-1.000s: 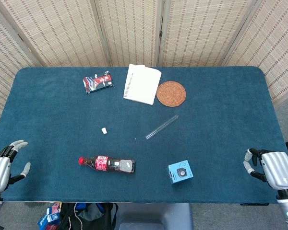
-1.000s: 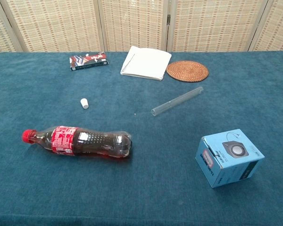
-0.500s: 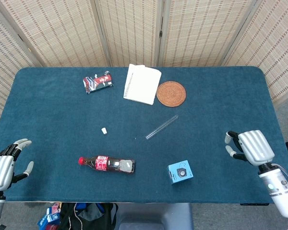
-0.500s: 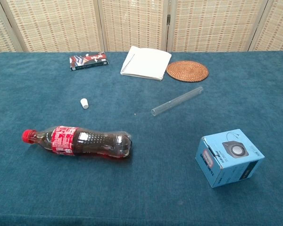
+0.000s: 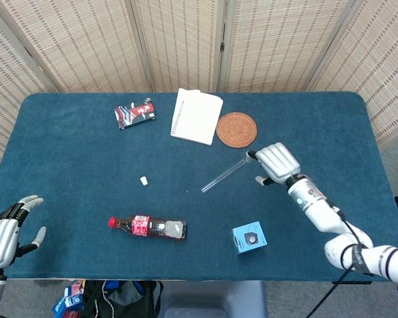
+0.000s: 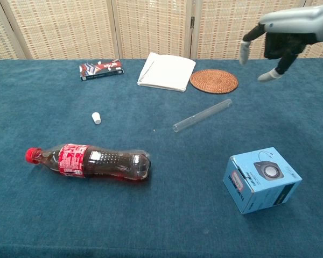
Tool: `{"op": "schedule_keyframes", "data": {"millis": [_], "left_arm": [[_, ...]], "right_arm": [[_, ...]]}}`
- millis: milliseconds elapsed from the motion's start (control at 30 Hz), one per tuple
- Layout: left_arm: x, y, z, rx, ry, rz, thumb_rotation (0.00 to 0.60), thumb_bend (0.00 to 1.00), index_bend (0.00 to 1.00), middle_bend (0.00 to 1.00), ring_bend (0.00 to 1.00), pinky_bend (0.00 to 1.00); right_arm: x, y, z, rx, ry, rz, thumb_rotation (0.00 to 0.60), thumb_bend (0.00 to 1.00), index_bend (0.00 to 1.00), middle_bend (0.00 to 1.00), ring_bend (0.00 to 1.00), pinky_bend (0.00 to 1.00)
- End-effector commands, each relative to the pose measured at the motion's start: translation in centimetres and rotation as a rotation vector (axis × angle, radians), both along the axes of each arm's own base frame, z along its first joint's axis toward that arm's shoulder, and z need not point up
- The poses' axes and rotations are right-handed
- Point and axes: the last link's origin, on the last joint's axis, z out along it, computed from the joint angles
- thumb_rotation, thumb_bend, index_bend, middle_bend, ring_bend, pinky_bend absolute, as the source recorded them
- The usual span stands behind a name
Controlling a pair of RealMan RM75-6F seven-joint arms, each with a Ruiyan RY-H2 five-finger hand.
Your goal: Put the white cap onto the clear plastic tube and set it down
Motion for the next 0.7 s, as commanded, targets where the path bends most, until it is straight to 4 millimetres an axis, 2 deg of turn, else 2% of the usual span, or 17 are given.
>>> {"op": "schedule_keyframes", "data": {"millis": [33,367,700], "left_arm": [[0.0,-0.1,0.0,0.002,-0.001,0.002,0.6,0.36,0.22,0.2,0.22,0.33],[-0.5,-0.4,0.1,0.0,-0.004,0.023,0.6,0.36,0.21,0.2,0.22,0.33],[-1.2,-0.9,0.1,0.007,-0.016,0.053,0.6,0.36,0.21,0.2,0.22,0.33]], "right_arm": [[1.4,-1.8,-3.3,0.04,0.045,0.008,0.6,0.21,0.38,0.99,1.0,1.0],[2.7,-3.4,-8.7,0.101,0.135,0.03,0.6,0.21,0.38,1.0,1.0,1.0],[2.6,-3.9,-11.5,0.139,0.191,0.025,0.6,0.21,0.39,1.0,1.0,1.0]]}}
